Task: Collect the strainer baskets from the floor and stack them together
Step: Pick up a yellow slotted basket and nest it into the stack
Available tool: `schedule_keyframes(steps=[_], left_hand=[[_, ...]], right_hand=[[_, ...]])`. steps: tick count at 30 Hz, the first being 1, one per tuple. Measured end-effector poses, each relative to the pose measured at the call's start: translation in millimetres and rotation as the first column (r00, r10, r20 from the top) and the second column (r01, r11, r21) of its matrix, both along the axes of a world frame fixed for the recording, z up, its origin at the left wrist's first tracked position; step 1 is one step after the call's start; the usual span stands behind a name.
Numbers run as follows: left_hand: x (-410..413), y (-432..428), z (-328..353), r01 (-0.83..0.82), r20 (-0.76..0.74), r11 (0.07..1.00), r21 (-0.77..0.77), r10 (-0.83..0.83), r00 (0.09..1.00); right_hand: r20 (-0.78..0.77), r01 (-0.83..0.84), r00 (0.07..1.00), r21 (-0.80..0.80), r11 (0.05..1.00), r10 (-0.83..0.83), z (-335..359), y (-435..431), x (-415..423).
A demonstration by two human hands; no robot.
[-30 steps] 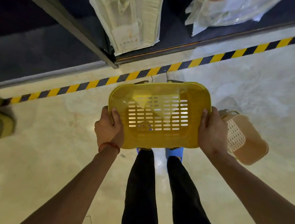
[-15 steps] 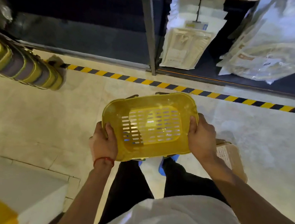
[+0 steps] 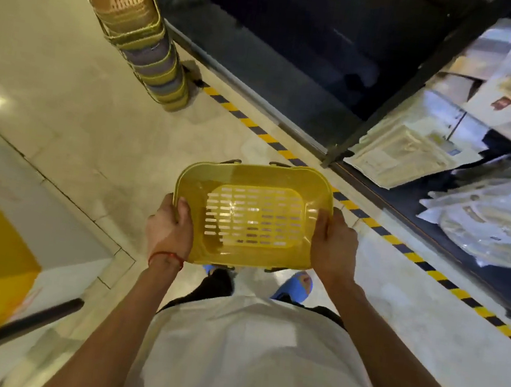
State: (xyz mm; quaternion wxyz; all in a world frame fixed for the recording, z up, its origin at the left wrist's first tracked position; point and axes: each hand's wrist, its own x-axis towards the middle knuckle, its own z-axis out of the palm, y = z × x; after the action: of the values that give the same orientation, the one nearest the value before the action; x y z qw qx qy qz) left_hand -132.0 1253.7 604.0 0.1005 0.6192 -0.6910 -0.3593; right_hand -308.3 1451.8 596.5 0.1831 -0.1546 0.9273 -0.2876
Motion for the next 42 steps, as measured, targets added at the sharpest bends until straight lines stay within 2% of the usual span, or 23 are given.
schedule_keyframes(steps=[3,6,13,20,29,31,37,42], left_hand=[[13,-46,7,0.000,0.009,1.000,-0.019,0.001,1.000],[26,-95,8,-0.004,-0.053,0.999,-0.050,0.002,0.999],[33,-210,17,-0.037,-0.053,0.996,-0.080,0.033,0.998],[14,-320,16,-0.097,-0.034,0.984,-0.152,0.093,0.995],[-20,-467,27,-0.170,-0.027,0.976,-0.140,0.167,0.986],[-23,-500,27,-0.169,-0.016,0.975,-0.146,0.168,0.986],[-23,-604,19,-0.113,-0.032,0.985,-0.130,0.109,0.993],[-22,-699,21,0.085,-0.054,0.991,-0.104,-0.091,0.994]], right_hand=[[-0.033,-0.022,0.999,0.003,1.000,0.022,10,-51,10],[-0.063,-0.012,0.998,-0.028,1.000,0.010,17,-103,18],[-0.025,-0.039,0.999,-0.013,0.999,0.039,31,-221,23],[-0.033,-0.113,0.993,-0.073,0.991,0.111,19,-345,-10],[-0.007,-0.183,0.983,-0.148,0.972,0.184,21,-503,-54],[-0.010,-0.184,0.983,-0.125,0.975,0.185,23,-535,-59],[0.002,-0.117,0.993,-0.090,0.989,0.118,31,-628,-48],[-0.011,0.072,0.997,-0.150,0.986,-0.074,29,-690,-9]])
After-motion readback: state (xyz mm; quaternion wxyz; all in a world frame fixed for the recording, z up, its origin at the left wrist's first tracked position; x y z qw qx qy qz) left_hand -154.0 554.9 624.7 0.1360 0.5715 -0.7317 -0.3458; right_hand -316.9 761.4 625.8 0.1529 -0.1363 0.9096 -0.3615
